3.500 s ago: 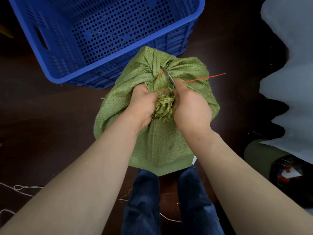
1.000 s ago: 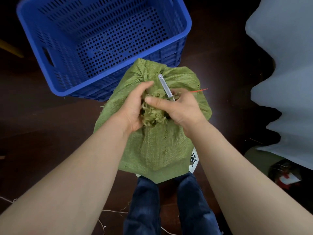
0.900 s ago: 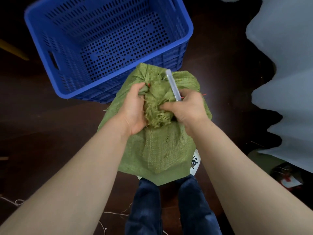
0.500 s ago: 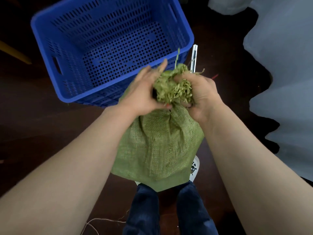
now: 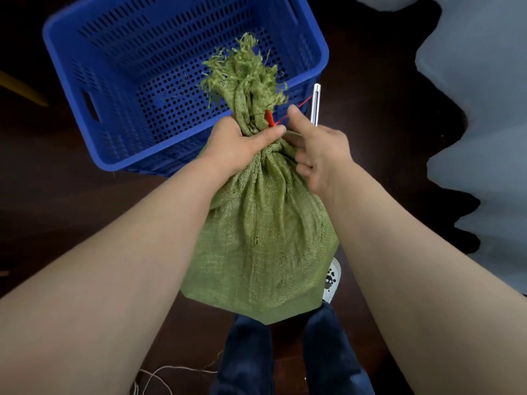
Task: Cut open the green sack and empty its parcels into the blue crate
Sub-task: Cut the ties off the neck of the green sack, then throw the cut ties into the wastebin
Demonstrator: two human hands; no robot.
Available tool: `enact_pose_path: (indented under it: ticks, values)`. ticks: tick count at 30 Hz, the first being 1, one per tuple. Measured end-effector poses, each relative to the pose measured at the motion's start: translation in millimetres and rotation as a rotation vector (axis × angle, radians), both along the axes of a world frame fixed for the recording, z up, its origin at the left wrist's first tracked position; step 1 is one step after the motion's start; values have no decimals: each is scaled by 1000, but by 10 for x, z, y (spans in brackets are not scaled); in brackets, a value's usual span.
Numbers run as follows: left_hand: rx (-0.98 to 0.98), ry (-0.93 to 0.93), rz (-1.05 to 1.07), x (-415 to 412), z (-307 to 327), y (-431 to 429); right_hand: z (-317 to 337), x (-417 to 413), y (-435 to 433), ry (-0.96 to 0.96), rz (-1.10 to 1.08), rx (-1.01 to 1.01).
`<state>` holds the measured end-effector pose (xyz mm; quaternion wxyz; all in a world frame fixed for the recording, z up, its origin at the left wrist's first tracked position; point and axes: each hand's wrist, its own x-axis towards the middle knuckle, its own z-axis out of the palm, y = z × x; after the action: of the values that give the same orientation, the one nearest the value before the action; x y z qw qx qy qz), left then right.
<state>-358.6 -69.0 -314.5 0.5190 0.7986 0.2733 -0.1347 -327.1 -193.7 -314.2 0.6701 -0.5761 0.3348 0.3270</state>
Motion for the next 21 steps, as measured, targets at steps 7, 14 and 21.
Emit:
enact_pose_path:
  ticks: [7,14,21]
  values:
    - [-38,74,-66,2,14,24,-91,121,4,42,-283,126]
    - [382,160,-235,97,-68,-112,-167,-34,-428,24,-378,88]
    - [718,32,-136,-68,241,-598,-130,-373,-801,8,-537,135]
